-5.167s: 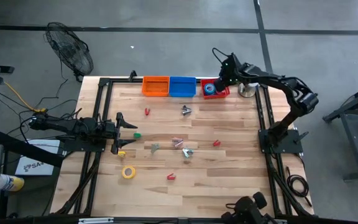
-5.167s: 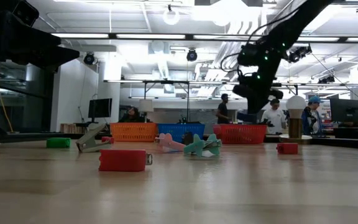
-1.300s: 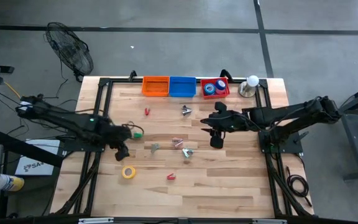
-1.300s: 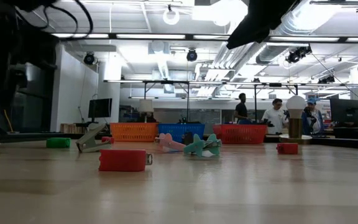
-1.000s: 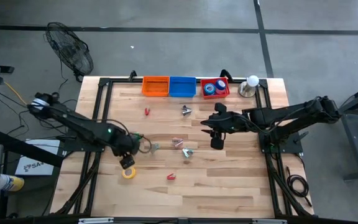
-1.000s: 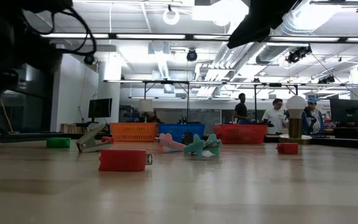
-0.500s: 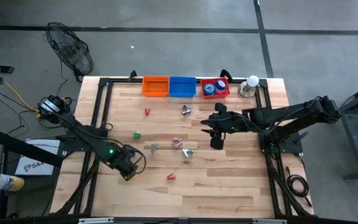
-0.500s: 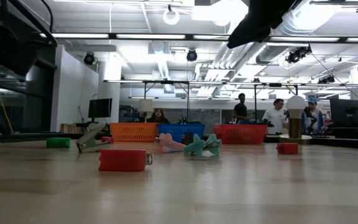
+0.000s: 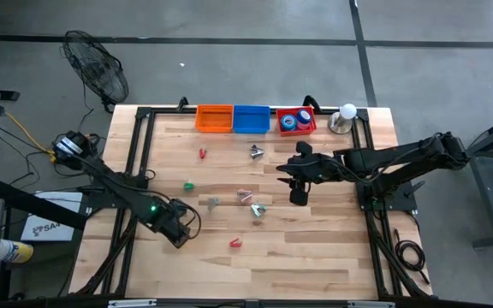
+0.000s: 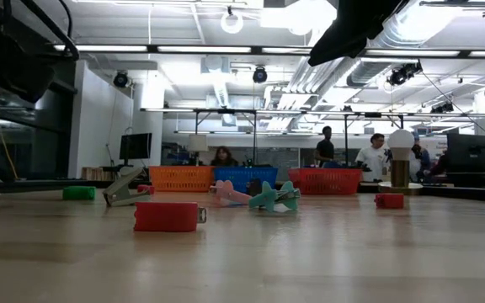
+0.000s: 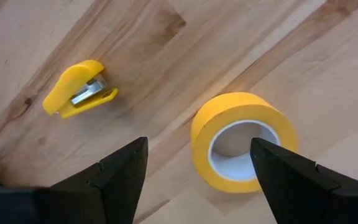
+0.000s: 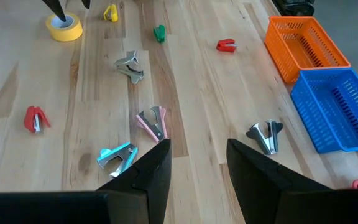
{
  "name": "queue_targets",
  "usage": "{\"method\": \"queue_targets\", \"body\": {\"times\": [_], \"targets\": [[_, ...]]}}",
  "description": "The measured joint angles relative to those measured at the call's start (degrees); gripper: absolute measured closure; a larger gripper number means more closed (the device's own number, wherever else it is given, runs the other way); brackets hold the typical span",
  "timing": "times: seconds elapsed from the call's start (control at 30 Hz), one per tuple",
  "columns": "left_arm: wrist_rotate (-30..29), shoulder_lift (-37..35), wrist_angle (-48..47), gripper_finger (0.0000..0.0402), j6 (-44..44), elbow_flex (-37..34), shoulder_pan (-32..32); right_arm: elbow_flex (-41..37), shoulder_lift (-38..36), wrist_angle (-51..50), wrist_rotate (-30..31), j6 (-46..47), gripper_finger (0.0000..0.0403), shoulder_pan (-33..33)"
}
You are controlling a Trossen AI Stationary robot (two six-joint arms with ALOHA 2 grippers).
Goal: Pick and place Stapler, Stapler remover, tape
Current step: Put the yellow tape into the red bin
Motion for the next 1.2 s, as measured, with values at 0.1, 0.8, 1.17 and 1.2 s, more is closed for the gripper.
{"method": "queue_targets", "body": {"times": [0.1,0.8,1.17,1.2], "targets": [[1.5,1.6,0.0,0.0122,-0.3,0.0,0.0,0.0,0.0,0.0,0.0,0.0,0.0256,0.0],[4.5,5.5,2.0,0.0278,1.7,0.0,0.0,0.0,0.0,0.0,1.0,0.0,0.0256,0.0],[2.8,5.4,3.4,0.0372,11.1,0.0,0.0,0.0,0.0,0.0,-0.3,0.0,0.0256,0.0],[2.0,5.4,3.9,0.0372,11.6,0.0,0.0,0.0,0.0,0.0,-0.6,0.0,0.0256,0.1]]}}
